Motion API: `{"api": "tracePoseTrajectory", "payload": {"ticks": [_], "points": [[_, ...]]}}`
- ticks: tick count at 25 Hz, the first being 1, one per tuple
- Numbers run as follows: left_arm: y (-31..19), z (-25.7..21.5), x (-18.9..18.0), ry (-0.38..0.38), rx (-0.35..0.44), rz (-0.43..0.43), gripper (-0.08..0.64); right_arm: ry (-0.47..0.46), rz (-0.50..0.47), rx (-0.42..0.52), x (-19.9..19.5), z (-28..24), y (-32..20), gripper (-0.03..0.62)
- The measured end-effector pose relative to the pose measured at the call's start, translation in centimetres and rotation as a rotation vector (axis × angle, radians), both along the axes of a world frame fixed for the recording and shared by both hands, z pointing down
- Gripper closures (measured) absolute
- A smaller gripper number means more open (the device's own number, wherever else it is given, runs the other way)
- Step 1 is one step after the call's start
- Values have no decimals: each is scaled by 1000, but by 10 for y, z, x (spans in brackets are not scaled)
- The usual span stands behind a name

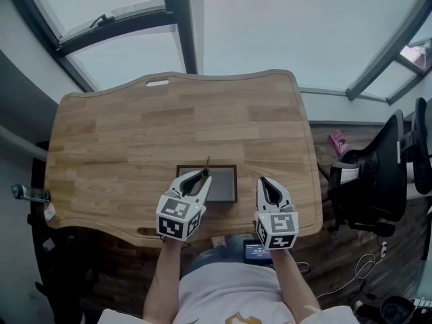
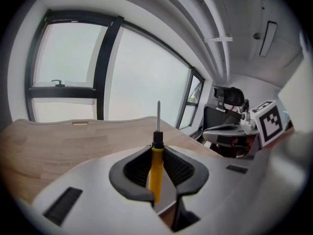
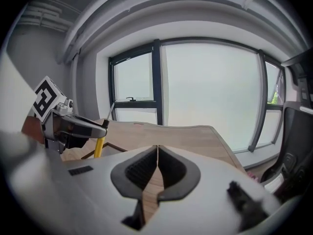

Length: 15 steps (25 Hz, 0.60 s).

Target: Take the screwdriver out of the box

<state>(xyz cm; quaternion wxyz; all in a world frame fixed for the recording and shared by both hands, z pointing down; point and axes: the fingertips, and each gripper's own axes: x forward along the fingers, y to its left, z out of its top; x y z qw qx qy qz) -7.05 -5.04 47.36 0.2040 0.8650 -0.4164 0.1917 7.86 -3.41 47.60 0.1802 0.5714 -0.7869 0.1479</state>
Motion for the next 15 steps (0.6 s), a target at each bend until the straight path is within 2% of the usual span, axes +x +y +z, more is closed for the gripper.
{"api": "tracePoseTrajectory", "payload": {"ticks": [6, 11, 15], "points": [[-2, -21, -2, 33, 100, -22, 479, -11, 5, 42, -2, -15, -2, 560], [-3, -30, -5, 69, 133, -39, 479, -2, 6, 54, -6, -22, -6, 560], [-5, -35, -6, 52, 159, -46, 479, -4, 5, 66, -10, -26, -12, 560]]}}
